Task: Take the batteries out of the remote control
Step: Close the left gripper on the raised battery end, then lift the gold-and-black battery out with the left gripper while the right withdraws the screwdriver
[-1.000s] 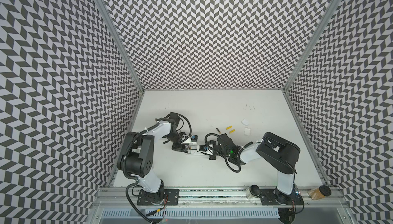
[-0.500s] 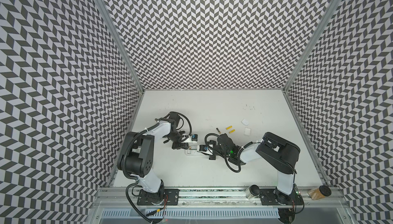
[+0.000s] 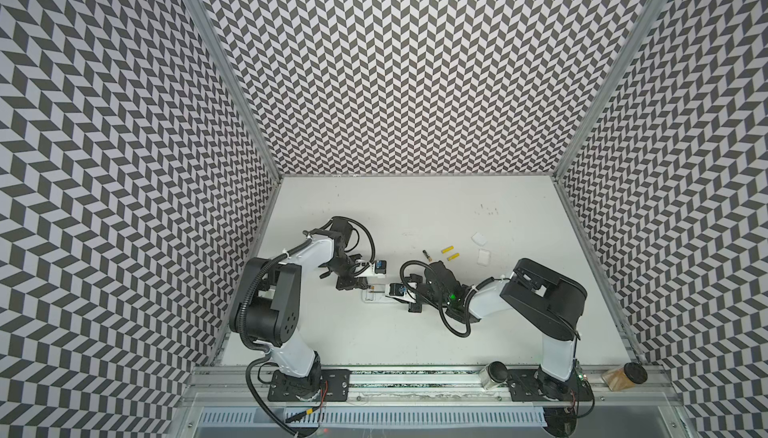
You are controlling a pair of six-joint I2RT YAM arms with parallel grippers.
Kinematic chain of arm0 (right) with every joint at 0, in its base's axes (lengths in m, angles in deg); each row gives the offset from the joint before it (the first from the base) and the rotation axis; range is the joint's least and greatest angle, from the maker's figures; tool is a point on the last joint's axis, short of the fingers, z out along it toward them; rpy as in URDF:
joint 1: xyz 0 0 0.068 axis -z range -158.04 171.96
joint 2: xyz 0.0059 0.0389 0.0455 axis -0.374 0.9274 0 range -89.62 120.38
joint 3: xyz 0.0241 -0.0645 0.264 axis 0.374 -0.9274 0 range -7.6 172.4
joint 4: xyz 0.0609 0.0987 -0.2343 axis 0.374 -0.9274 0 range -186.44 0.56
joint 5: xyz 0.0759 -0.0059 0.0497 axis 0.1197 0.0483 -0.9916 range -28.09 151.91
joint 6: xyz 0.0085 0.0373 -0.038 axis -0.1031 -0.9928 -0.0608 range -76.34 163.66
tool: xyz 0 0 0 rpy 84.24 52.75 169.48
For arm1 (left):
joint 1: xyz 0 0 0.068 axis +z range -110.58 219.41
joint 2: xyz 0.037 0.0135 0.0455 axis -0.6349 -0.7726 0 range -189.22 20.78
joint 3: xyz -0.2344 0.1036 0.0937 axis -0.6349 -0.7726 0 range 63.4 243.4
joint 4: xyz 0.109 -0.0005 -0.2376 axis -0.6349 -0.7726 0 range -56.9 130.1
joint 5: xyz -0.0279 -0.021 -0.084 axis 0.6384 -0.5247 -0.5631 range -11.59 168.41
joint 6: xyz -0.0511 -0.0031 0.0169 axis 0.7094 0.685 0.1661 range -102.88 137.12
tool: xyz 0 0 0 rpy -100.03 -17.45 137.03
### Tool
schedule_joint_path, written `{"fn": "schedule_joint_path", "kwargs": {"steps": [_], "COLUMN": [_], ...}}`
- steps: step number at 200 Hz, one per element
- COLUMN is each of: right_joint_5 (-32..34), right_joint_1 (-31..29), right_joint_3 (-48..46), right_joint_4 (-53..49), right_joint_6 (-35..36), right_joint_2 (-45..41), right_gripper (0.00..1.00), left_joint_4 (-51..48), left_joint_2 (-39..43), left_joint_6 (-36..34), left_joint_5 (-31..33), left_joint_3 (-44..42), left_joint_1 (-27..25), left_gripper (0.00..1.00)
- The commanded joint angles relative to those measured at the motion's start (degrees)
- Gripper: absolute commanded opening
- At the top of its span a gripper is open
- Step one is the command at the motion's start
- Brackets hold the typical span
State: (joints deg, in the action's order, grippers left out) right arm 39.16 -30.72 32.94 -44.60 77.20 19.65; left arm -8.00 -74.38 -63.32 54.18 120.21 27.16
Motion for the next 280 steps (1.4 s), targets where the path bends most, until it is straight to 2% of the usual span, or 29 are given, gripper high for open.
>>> {"fn": "schedule_joint_path", "kwargs": {"steps": [1, 26, 64, 82, 113, 153, 170, 183, 208, 228, 255, 280], "right_joint_5": [0.43, 1.87, 4.29, 6.26, 9.61, 16.76, 20.67, 23.36, 26.49, 29.58, 32.83, 33.44], "right_joint_1": [0.09, 0.36, 2.60, 3.82, 7.17, 10.07, 11.00, 12.04, 14.07, 15.43, 16.83, 17.92], "right_joint_3": [-1.17, -2.10, -4.55, -5.14, -10.25, -12.21, -13.91, -14.68, -17.35, -18.79, -22.31, -22.35], "right_joint_4": [0.53, -1.49, -2.69, -5.54, -3.80, -11.48, -12.56, -14.51, -15.76, -17.98, -16.85, -16.48], "right_joint_6": [0.69, 1.43, 0.53, -1.20, -5.88, -9.59, -12.37, -14.68, -17.52, -20.10, -22.21, -23.88], "right_joint_2": [-3.96, -7.27, -14.64, -18.90, -27.17, -37.85, -42.32, -45.24, -50.44, -53.69, -56.89, -57.28], "right_gripper": [0.00, 0.00, 0.00, 0.00, 0.00, 0.00, 0.00, 0.00, 0.00, 0.00, 0.00, 0.00], "left_joint_4": [-1.32, -2.67, -3.52, -1.08, 4.83, 12.96, 15.29, 18.85, 26.73, 30.25, 39.02, 41.93], "left_joint_2": [1.29, 1.98, 2.30, 2.33, 1.74, -0.09, -1.38, -2.11, -3.68, -4.30, -3.11, -1.89], "left_joint_6": [0.22, 0.40, 0.91, 2.61, 7.74, 15.21, 17.14, 21.29, 32.33, 39.96, 53.82, 61.78], "left_joint_5": [-0.97, -2.44, -10.06, -11.43, -14.82, -16.67, -14.43, -11.96, -13.18, -9.42, -7.87, -8.55], "left_joint_3": [2.97, 5.46, 11.29, 12.95, 14.60, 15.88, 16.22, 16.09, 14.75, 14.53, 11.46, 9.16], "left_joint_1": [0.16, 0.21, -0.01, -1.04, -1.80, -5.07, -8.13, -10.41, -11.69, -13.95, -14.19, -14.16], "left_gripper": [0.07, 0.07, 0.07, 0.08, 0.08, 0.09, 0.10, 0.10, 0.09, 0.09, 0.10, 0.10]}}
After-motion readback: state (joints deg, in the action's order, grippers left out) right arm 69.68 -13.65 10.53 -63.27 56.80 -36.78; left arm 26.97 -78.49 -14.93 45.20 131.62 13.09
